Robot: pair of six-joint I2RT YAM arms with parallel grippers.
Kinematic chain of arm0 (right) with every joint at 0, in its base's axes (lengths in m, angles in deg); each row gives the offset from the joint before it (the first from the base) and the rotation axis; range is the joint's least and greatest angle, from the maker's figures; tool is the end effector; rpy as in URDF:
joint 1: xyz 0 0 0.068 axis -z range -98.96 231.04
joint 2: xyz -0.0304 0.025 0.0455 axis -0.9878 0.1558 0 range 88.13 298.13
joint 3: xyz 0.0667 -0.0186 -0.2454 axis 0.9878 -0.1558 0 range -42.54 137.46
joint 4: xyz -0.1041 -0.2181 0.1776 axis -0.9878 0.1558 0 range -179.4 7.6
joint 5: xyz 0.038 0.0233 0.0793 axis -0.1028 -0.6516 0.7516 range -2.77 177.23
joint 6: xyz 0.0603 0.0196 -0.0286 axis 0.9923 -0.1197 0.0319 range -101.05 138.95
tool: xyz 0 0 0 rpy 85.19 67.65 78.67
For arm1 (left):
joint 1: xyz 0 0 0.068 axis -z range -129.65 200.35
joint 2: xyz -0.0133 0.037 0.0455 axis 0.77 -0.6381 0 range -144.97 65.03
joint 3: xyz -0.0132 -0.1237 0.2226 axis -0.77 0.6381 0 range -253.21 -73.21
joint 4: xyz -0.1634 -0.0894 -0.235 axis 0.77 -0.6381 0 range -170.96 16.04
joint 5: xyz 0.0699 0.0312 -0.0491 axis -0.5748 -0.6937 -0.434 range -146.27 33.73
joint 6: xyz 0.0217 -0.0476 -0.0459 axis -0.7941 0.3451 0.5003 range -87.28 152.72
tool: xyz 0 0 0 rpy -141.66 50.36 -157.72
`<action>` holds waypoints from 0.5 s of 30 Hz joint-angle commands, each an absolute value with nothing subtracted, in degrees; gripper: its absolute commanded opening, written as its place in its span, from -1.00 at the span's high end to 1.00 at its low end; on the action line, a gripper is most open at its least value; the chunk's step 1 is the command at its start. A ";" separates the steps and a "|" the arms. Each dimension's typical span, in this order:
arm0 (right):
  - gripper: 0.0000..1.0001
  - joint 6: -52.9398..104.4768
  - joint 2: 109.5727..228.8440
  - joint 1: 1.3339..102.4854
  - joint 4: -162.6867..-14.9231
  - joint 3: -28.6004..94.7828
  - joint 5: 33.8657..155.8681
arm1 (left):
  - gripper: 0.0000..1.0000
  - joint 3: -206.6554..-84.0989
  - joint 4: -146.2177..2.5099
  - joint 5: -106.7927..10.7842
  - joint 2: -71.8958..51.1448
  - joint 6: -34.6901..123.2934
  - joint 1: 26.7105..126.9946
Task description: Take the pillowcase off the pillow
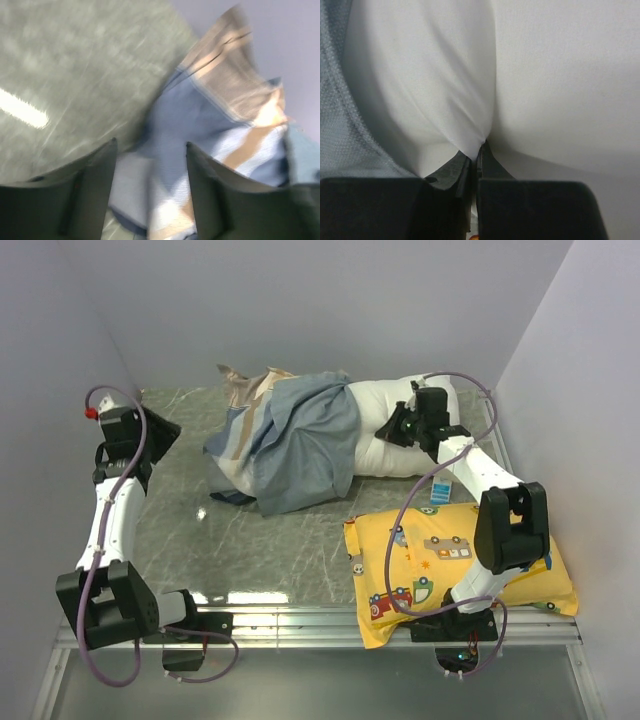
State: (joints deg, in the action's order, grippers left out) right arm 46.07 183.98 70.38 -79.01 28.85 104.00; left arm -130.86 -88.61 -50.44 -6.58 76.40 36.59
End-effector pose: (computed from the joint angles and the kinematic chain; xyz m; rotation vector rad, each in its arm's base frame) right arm 0.4245 0.0966 0.2208 0.1489 2.2289 0.6871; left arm 0.3400 0.0773 0.2735 -0.9509 1.8669 -0.4238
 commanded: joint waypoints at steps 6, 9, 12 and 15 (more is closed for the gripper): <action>1.00 42.34 182.17 70.59 -77.10 28.03 96.81 | -0.40 -147.71 -88.72 -50.92 -12.20 66.57 48.49; 1.00 40.93 183.31 69.09 -75.78 29.17 95.23 | -0.38 -154.91 -91.44 -48.18 -20.73 64.19 54.47; 1.00 40.40 183.66 67.94 -76.13 29.26 95.22 | -0.41 -159.76 -90.58 -48.01 -27.76 63.57 58.34; 1.00 39.96 184.02 67.50 -75.78 29.44 94.96 | -0.41 -164.68 -91.27 -45.46 -34.97 63.84 59.67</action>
State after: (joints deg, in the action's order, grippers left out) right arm 41.59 183.57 68.11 -78.85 28.68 97.53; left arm -159.90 -88.61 -48.87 -30.54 65.89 58.82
